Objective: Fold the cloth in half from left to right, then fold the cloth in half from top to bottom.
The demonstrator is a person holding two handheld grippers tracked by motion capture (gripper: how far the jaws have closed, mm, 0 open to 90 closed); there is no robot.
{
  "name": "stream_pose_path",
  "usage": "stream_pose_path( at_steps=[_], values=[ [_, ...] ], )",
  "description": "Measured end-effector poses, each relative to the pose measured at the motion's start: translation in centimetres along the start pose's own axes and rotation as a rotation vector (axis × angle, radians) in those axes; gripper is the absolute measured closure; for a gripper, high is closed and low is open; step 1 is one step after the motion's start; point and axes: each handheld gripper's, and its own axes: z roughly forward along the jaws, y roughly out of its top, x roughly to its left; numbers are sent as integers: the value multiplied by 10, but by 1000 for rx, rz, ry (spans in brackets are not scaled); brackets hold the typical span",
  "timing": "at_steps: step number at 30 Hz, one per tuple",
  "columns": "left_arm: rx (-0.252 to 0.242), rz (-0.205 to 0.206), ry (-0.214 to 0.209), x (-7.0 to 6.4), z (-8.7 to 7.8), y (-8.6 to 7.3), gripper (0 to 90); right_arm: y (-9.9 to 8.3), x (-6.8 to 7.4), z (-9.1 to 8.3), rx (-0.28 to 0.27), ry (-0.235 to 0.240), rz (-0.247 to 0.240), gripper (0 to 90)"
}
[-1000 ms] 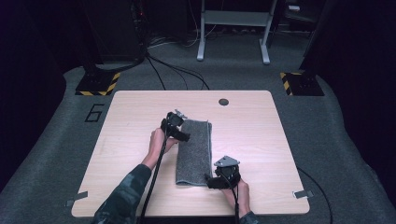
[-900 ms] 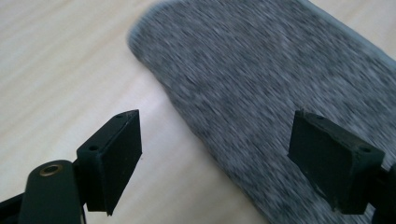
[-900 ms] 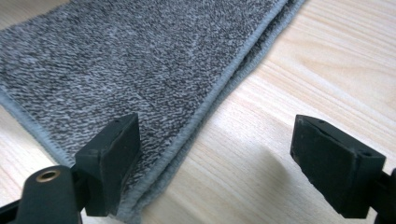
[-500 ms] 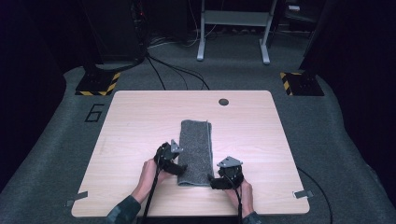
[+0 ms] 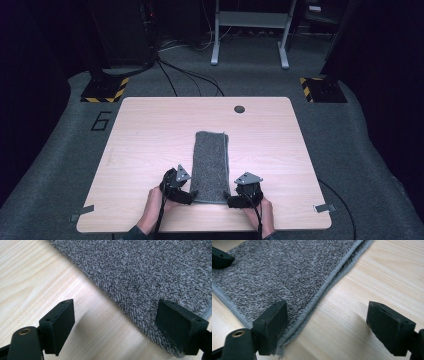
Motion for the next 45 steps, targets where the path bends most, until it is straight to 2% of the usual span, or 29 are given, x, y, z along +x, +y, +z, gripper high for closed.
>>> stream_pose_path(
  at_steps=[1,2,7,10,12,15,18,22,24,27,31,33,34,40,45],
  values=[
    [0,1,2,-2,-1,-1,155,-1,3,-1,-1,2,21,168],
    [2,-1,11,-4,-2,-2,155,-2,2,-2,2,5,-2,168],
    [-10,-19,0,-11,-7,-10,155,-6,7,-7,9,23,3,167],
    [-10,-25,-11,-13,-10,-13,154,-8,8,-9,6,39,-18,162],
    [-11,-41,-14,-11,-12,-14,150,-8,7,-9,17,68,-13,137],
    [-26,-60,-21,-5,-16,-13,139,-7,2,-9,-3,117,6,124],
    [-37,-80,-31,3,-20,-9,128,-3,-6,-13,-24,127,51,123],
    [-54,-99,-23,19,-22,5,109,14,-20,-17,-39,106,56,125],
    [-61,-128,-13,29,-20,13,74,27,-27,-16,-37,97,52,126],
    [-52,-162,-9,52,-13,25,16,45,-38,-12,-39,77,56,138],
    [-55,-210,-18,75,-2,37,2,65,-51,2,-23,58,55,142],
    [-49,-209,-5,84,2,44,1,72,-57,8,-6,65,70,141],
    [-60,-225,-3,88,5,49,0,76,-61,14,-3,65,76,142],
    [-67,-242,-8,107,19,71,0,94,-77,36,27,84,85,102],
    [-37,-242,-15,117,36,87,1,107,-82,48,34,89,97,59]
  ],
)
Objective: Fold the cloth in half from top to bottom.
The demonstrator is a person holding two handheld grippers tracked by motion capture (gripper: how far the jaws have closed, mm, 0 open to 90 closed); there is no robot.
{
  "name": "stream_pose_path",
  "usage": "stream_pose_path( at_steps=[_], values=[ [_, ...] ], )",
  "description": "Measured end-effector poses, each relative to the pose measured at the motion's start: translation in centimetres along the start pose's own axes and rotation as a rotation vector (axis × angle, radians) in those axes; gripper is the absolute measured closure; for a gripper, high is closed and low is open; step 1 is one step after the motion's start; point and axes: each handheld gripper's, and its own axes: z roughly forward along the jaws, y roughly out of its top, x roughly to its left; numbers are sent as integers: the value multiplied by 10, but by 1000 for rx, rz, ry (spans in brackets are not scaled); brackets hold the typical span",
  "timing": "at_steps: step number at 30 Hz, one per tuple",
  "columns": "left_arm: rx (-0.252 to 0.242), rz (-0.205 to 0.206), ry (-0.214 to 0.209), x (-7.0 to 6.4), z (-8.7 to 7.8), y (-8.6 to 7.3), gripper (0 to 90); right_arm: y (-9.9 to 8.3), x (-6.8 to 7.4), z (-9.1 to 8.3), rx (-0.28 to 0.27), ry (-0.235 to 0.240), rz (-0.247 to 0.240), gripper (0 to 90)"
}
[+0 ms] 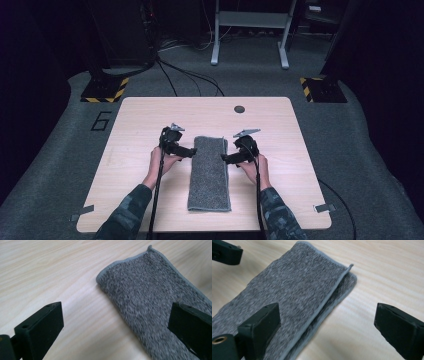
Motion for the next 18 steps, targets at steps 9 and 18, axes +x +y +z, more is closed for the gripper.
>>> stream_pose_path(
  at_steps=[9,18],
  values=[
    [2,-59,40,21,25,19,63,26,-25,27,2,-28,108,254],
    [46,-50,66,22,45,25,161,36,-35,49,45,-61,164,454]
  ],
)
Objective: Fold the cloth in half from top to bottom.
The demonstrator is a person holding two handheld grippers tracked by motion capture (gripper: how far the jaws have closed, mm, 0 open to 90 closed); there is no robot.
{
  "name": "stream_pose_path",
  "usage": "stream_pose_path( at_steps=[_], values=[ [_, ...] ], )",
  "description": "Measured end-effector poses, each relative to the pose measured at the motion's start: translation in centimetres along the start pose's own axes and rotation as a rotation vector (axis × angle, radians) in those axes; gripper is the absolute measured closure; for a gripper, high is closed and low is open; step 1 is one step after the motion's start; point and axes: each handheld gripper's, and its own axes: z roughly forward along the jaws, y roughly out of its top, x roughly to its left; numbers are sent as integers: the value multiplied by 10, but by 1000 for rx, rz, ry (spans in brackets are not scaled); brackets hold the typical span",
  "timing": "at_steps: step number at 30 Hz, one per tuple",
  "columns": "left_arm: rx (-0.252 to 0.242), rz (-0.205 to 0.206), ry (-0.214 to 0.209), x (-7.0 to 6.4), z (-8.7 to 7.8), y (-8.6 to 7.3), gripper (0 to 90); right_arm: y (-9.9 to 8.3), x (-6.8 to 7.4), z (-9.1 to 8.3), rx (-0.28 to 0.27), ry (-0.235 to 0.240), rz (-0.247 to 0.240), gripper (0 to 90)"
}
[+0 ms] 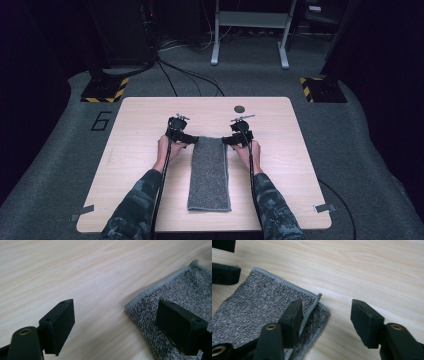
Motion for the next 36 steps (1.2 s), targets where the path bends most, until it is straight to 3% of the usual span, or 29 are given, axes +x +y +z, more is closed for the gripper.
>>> stream_pose_path(
  at_steps=[4,8,12,17,20,26,34,36],
  values=[
    [16,-2,-13,-4,8,-1,207,0,-1,7,5,9,-6,496],
    [56,34,17,-8,14,-1,216,3,0,13,20,16,-19,566],
    [58,64,32,-10,15,-1,232,3,1,17,38,-1,-20,647],
    [55,73,40,-12,15,-2,261,1,0,18,42,4,-28,750],
    [35,80,32,-15,14,-3,333,-1,2,18,43,-8,-62,806],
    [14,84,23,-13,13,-4,470,-4,2,18,27,16,-64,866],
    [4,74,-17,-16,12,-4,786,-6,5,18,6,-10,-108,879],
    [-1,83,-10,-18,12,-4,836,-6,7,16,9,-9,-113,879]
  ],
)
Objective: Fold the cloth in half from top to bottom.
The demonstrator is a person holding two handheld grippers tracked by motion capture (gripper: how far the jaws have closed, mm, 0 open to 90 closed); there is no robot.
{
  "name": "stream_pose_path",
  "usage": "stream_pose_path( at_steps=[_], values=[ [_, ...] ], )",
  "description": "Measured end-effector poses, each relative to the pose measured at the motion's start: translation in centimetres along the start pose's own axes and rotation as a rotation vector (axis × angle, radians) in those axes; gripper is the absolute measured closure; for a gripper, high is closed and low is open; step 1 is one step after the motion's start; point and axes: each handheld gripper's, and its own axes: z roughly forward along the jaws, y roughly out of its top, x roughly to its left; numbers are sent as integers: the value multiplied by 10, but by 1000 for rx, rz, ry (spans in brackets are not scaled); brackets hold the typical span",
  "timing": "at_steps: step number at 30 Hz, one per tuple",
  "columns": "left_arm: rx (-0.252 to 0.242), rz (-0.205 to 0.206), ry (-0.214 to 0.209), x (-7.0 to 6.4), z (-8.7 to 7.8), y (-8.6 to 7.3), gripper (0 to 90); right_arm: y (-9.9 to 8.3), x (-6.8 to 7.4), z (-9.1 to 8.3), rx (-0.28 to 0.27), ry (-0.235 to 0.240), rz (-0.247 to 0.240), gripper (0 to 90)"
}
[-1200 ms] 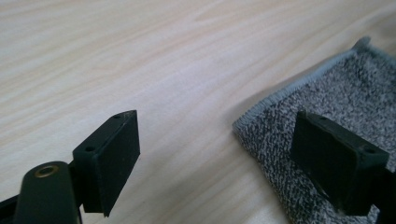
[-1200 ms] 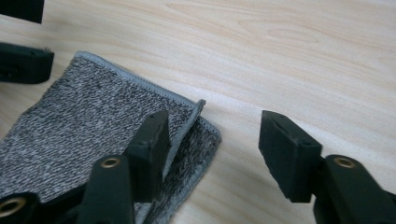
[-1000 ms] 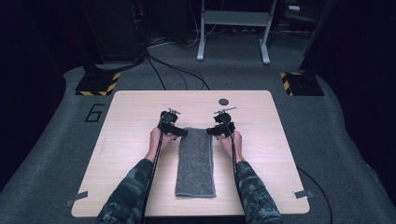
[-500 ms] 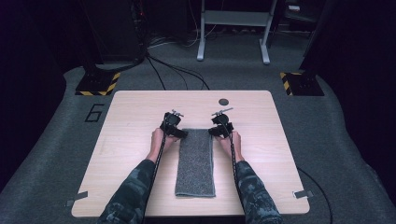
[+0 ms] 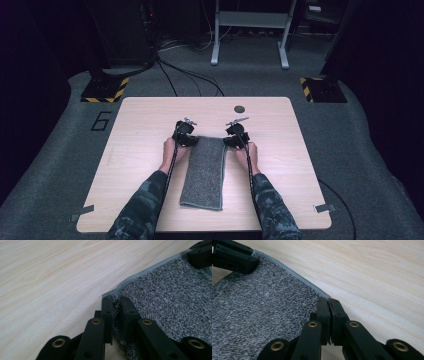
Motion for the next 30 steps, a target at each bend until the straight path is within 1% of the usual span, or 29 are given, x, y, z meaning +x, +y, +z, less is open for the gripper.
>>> stream_pose_path(
  at_steps=[1,2,3,6,7,8,9,11,12,13,14,15,16,17,18,21,22,24,25,26,28,30],
  values=[
    [-5,7,5,-1,-1,0,845,0,0,-1,-5,-2,-1,879],
    [-12,6,4,-1,-2,-1,853,1,0,-2,-8,-3,1,879],
    [-21,1,-4,-1,-3,-1,856,1,-1,-3,-18,0,6,880],
    [-50,-18,-23,0,-8,-3,860,3,-2,-8,-36,-5,-3,880],
    [-66,-30,-26,0,-10,-3,861,4,-2,-11,-50,-6,0,880],
    [-75,-31,-28,1,-13,-2,862,5,-2,-13,-50,-9,-4,879],
    [-89,-46,-33,1,-15,-2,863,7,-2,-16,-56,-12,-14,879],
    [-129,-52,-33,0,-22,1,864,12,-2,-22,-76,-18,-31,880],
    [-137,-41,-30,-1,-26,2,864,15,-2,-25,-83,-23,-30,880],
    [-151,-42,-29,-2,-28,3,864,18,-1,-29,-97,-25,-33,880],
    [-166,-42,-26,-3,-31,4,864,20,-1,-32,-114,-36,-50,880],
    [-173,-24,-20,-3,-36,5,864,23,0,-36,-116,-37,-54,880],
    [-190,-33,-17,-5,-39,6,864,27,0,-40,-125,-39,-60,880],
    [-196,-22,-13,-5,-43,7,864,29,2,-44,-136,-41,-66,880],
    [-209,-30,-11,-5,-45,8,864,32,2,-48,-144,-45,-72,880],
    [-235,-24,-1,-6,-53,12,864,38,5,-59,-173,-46,-90,880],
    [-247,-18,4,-7,-58,15,864,40,5,-62,-176,-46,-107,880],
    [-257,-2,16,-7,-66,20,864,44,7,-69,-193,-48,-122,880],
    [-262,2,17,-7,-70,22,864,47,8,-74,-198,-55,-139,880],
    [-279,5,22,-8,-75,25,864,49,8,-76,-200,-55,-143,880],
    [-297,14,27,-8,-84,29,864,53,10,-83,-219,-58,-146,880],
    [-327,19,34,-10,-90,31,864,57,11,-90,-230,-59,-160,880]
  ],
)
